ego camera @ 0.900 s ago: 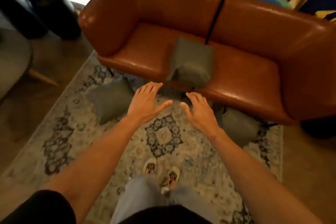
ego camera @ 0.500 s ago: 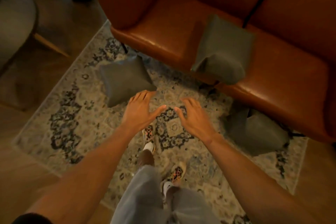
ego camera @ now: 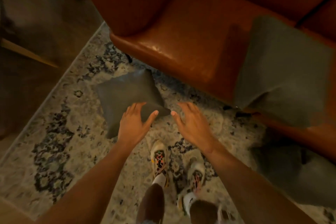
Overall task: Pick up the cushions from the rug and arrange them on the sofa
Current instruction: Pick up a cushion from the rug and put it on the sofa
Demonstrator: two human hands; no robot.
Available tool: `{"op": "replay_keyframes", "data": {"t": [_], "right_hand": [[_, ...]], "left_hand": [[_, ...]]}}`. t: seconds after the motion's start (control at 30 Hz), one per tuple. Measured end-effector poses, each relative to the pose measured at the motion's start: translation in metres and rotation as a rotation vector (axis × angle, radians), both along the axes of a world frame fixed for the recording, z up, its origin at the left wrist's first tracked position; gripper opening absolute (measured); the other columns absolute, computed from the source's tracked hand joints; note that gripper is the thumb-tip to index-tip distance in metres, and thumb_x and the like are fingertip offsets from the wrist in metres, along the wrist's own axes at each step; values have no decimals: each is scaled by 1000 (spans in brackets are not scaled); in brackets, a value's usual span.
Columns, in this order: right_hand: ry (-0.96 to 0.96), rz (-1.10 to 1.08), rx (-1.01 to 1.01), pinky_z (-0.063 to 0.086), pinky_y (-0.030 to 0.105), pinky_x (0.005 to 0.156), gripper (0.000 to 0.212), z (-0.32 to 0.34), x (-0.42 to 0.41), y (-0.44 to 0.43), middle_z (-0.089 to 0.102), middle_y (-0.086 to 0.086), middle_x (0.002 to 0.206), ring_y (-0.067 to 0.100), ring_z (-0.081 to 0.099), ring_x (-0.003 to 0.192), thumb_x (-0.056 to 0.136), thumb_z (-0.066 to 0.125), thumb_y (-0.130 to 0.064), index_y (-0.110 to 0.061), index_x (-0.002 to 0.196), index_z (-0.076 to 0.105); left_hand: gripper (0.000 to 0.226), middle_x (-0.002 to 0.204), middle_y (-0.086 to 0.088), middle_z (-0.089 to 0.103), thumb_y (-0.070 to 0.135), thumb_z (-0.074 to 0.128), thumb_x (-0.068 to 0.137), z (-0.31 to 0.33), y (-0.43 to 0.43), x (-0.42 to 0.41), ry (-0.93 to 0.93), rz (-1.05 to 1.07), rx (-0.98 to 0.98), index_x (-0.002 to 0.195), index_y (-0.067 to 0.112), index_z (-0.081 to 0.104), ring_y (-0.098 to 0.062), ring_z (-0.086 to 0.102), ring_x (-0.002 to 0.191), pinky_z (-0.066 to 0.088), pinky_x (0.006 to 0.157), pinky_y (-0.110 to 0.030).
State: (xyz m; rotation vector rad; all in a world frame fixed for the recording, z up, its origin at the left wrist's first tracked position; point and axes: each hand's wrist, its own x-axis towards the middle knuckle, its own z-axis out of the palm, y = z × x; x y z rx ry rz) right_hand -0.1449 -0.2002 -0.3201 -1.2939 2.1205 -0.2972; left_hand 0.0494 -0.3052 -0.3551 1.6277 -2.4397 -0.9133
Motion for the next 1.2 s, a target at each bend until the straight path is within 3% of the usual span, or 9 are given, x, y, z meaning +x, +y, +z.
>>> {"op": "replay_keyframes", "data": {"t": [0.23,0.43,0.57,0.67,0.83,0.93,1.07,1.13,1.2], "right_hand": [[-61,102,46,44,44,112,55,-175,2,-103,51,10,149,30,47,140,108,44,-50,-15,150,50],[-98,117,62,46,47,110,60,-306,7,-163,48,8,153,31,47,141,106,42,-58,-20,152,46],[-160,43,100,46,50,113,69,-368,9,-193,39,5,159,32,45,143,102,43,-66,-24,156,38],[-289,-130,159,39,54,120,87,-401,10,-209,29,4,168,33,38,151,93,46,-78,-28,162,27],[-566,-299,169,39,56,120,102,-419,17,-218,41,0,164,31,45,147,78,52,-89,-38,162,22],[-600,-318,138,43,53,118,104,-410,24,-216,51,-1,156,28,51,142,73,59,-89,-38,159,31],[-618,-350,103,48,50,114,104,-378,31,-198,59,-4,147,24,58,135,67,62,-90,-36,153,40],[-621,-371,91,50,48,112,103,-351,34,-179,61,-6,144,22,60,131,65,61,-93,-39,151,42],[-626,-397,99,50,48,112,110,-317,38,-157,59,-7,145,21,60,131,59,56,-101,-43,152,39]], "left_hand": [[75,129,-4,60,79,44,90,-178,-61,36,-35,285,93,134,20,57,-27,59,120,53,99,-48],[76,131,-16,61,77,49,88,-288,-133,95,-21,543,10,132,15,55,-37,59,120,50,102,-54],[111,146,-18,54,98,42,70,-336,-168,134,-57,867,133,146,17,44,-40,55,129,46,104,-56],[128,144,-17,57,107,37,55,-366,-180,148,61,1038,351,147,18,47,-41,57,126,44,108,-55],[126,121,-11,67,105,49,49,-388,-180,145,318,1152,515,143,21,56,-32,67,101,52,98,-56],[123,112,-5,69,105,51,49,-382,-175,145,350,1140,520,141,25,57,-29,68,98,54,93,-53],[119,115,-2,68,101,56,56,-350,-163,145,384,1109,493,149,26,50,-25,67,97,54,79,-44],[118,112,-2,66,100,56,57,-326,-152,147,382,1127,486,149,27,49,-25,66,95,54,79,-46],[115,116,-3,67,99,60,55,-296,-137,149,412,1156,510,147,31,50,-29,67,100,55,89,-53]]}}
